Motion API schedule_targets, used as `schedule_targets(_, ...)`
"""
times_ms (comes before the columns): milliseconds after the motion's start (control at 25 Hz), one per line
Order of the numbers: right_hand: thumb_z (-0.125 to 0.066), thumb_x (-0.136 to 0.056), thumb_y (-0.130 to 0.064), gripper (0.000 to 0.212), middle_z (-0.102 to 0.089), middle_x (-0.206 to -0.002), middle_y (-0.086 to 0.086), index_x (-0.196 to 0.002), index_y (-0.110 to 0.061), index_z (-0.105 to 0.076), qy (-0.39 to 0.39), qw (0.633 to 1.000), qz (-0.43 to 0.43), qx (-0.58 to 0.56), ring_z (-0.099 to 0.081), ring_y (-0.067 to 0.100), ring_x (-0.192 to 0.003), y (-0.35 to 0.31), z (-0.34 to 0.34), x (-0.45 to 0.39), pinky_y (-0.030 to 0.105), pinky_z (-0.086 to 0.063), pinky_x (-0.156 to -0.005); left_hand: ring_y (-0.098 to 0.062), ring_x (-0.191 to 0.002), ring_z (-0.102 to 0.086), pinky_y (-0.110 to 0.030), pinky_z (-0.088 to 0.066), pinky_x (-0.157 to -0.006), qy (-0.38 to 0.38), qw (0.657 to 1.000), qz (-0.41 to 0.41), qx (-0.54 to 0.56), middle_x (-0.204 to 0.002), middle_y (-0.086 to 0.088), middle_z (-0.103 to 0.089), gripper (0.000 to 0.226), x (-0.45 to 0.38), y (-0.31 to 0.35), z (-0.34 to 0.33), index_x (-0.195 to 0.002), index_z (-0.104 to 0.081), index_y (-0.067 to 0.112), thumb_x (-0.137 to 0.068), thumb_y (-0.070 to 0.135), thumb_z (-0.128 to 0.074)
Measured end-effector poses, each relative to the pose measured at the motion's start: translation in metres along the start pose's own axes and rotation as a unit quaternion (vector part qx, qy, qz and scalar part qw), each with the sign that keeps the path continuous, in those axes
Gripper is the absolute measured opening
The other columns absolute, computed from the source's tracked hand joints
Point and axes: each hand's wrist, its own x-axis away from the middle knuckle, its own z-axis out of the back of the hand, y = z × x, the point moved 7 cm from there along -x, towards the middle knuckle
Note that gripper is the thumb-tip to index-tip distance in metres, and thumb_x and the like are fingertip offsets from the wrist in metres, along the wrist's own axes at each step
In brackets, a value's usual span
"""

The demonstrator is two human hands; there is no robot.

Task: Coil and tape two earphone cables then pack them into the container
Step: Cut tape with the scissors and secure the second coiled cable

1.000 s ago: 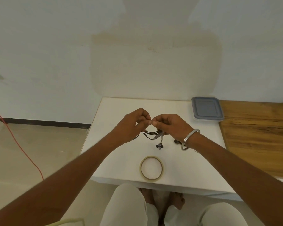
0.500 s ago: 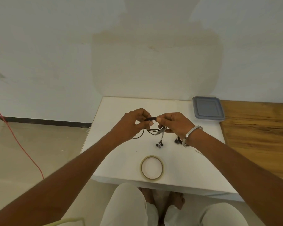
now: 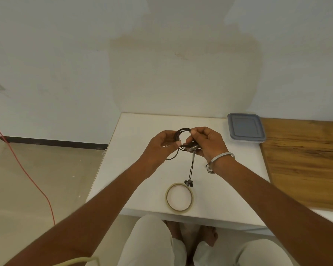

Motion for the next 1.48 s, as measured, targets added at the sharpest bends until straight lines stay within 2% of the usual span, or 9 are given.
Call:
schedule_targets(120,-0.054,-0.093,-0.014,0.013,-0.069,-0.077,0.010,-0.101,-0.007,-0.060,0.018,1.000,0.001,-0.013,-0.070,0.023,-0.070,0.001,0.005,-0.003,0.034,-0.060,-0.066,-0.005,-0.101,-0.057,-0.020,-0.044,-0.083,0.076,0.989,0.000,-0.124,-0.116,0.010,-0.062,0.017,0.003,-0.005,0.009,-0.106,-0.064,0.032,-0.095,0.041,-0.055)
schedule_targets(240,-0.053,-0.093,-0.013,0.012,-0.069,-0.078,0.012,-0.099,-0.006,-0.061,0.028,0.999,0.003,-0.032,-0.071,0.027,-0.073,0.003,0.009,-0.004,0.033,-0.060,-0.065,-0.003,-0.094,-0.055,-0.024,-0.044,-0.082,0.075,0.992,0.015,-0.099,-0.103,0.010,-0.062,0.025,0.002,-0.009,0.009,-0.107,-0.066,0.034,-0.102,0.036,-0.042)
schedule_targets(400,-0.054,-0.092,-0.012,0.013,-0.069,-0.079,0.014,-0.101,-0.005,-0.060,0.031,0.999,-0.002,-0.043,-0.071,0.027,-0.073,0.006,0.007,-0.003,0.033,-0.060,-0.065,-0.003,-0.086,-0.056,-0.015,-0.041,-0.072,0.121,0.974,-0.017,-0.190,-0.096,0.010,-0.063,0.022,0.001,-0.009,0.013,-0.108,-0.069,0.025,-0.099,0.032,-0.050)
schedule_targets(600,-0.055,-0.091,-0.012,0.012,-0.071,-0.081,0.012,-0.100,-0.005,-0.061,0.039,0.999,0.010,-0.021,-0.071,0.025,-0.073,0.002,0.005,-0.004,0.036,-0.060,-0.069,-0.015,-0.060,-0.057,-0.032,-0.052,-0.069,0.101,0.991,0.076,-0.048,-0.073,-0.003,-0.065,0.013,0.000,-0.021,0.009,-0.096,-0.068,0.015,-0.093,0.027,-0.063)
schedule_targets(680,-0.057,-0.090,-0.012,0.010,-0.072,-0.081,0.011,-0.098,-0.007,-0.061,0.047,0.999,0.017,0.001,-0.072,0.024,-0.075,0.002,0.006,-0.005,0.036,-0.060,-0.069,-0.017,-0.059,-0.059,-0.031,-0.055,-0.069,0.089,0.992,0.089,0.012,-0.070,-0.006,-0.064,0.013,0.002,-0.018,0.004,-0.096,-0.067,0.010,-0.092,0.022,-0.065)
schedule_targets(1000,-0.059,-0.089,-0.014,0.006,-0.071,-0.088,0.011,-0.094,-0.010,-0.062,0.040,0.998,0.026,0.030,-0.072,0.027,-0.076,0.006,0.003,-0.007,0.046,-0.059,-0.073,-0.018,-0.060,-0.064,-0.028,-0.057,-0.066,0.135,0.981,0.117,0.073,-0.072,-0.009,-0.067,0.021,-0.002,-0.019,0.008,-0.098,-0.068,0.004,-0.087,0.021,-0.072)
schedule_targets(1120,-0.059,-0.089,-0.013,0.003,-0.072,-0.090,0.011,-0.089,-0.014,-0.062,0.019,0.999,0.009,0.025,-0.072,0.030,-0.075,0.008,0.001,-0.008,0.048,-0.058,-0.074,-0.015,-0.065,-0.062,-0.027,-0.052,-0.064,0.154,0.983,0.093,0.026,-0.077,-0.003,-0.068,0.018,-0.004,-0.013,0.015,-0.095,-0.069,0.010,-0.085,0.024,-0.074)
schedule_targets(1360,-0.058,-0.090,-0.013,0.006,-0.072,-0.093,0.013,-0.094,-0.010,-0.062,-0.020,0.999,0.001,0.042,-0.072,0.029,-0.072,0.009,-0.006,-0.006,0.043,-0.060,-0.071,-0.015,-0.071,-0.063,-0.029,-0.051,-0.067,0.124,0.988,0.025,-0.085,-0.082,-0.003,-0.071,0.027,-0.013,-0.004,0.019,-0.105,-0.070,0.019,-0.083,0.033,-0.075)
schedule_targets(1480,-0.059,-0.089,-0.013,0.007,-0.069,-0.097,0.016,-0.094,-0.010,-0.063,-0.030,0.998,0.001,0.050,-0.072,0.029,-0.073,0.009,-0.006,-0.006,0.040,-0.060,-0.068,-0.012,-0.072,-0.061,-0.019,-0.051,-0.061,0.058,0.995,0.014,-0.084,-0.097,-0.005,-0.071,0.026,-0.015,0.000,0.011,-0.109,-0.072,0.013,-0.090,0.031,-0.067)
